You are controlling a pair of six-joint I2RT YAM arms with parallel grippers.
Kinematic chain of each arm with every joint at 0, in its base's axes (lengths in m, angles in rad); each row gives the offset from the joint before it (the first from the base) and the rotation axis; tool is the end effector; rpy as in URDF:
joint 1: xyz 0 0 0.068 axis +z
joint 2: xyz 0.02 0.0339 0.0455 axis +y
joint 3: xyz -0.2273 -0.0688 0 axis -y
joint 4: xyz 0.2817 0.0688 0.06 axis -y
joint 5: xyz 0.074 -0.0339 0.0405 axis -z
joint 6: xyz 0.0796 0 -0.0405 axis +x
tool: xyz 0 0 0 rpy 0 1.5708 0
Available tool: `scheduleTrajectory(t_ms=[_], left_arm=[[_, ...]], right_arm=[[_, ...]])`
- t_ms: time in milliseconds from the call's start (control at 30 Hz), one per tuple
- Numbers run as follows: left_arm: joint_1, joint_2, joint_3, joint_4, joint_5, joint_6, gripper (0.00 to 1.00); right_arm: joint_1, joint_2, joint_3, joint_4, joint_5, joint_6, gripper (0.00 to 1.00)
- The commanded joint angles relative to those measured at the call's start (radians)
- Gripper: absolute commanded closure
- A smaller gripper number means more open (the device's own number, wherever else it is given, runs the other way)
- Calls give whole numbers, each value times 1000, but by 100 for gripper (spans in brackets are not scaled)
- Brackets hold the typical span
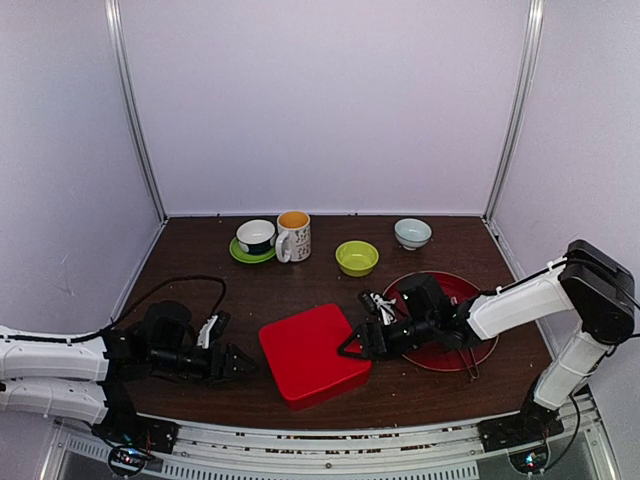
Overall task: Pack the chocolate
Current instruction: Press the box lid onto the packing box.
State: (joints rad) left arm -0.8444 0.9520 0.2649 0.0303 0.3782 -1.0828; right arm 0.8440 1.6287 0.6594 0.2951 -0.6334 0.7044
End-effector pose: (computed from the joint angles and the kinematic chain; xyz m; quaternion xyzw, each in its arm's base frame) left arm 0.1515 -0.2148 0.0760 -0.0225 0.8850 -0.4522 0.1087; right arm 0.1973 0.2928 0.0559 -0.1944 0.8449 0.4886 0.0983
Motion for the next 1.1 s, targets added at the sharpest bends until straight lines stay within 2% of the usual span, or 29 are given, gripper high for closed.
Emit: scheduleTrajectory(t_ms=[0,333,467,667,833,1067], left_arm=[[1,-32,-21,52,-26,-16,26],[10,-79,-20,-23,-59,-14,26],[15,-62,-9,-21,-63,1,41],[16,-26,12,-10,-61,9,50],[16,11,11,50,-26,-14,65],[13,17,11,92,27,-30,78]], right_arm=[[41,-30,-15,111,-8,88,10],[98,-51,-69,212,-1,160,10],[75,-57,-53,185,0,145,11],[71,-57,-67,170,-21,153,13],[72,-82,-101,133,-27,136,16],[73,-84,-103,131,-40,136,17]])
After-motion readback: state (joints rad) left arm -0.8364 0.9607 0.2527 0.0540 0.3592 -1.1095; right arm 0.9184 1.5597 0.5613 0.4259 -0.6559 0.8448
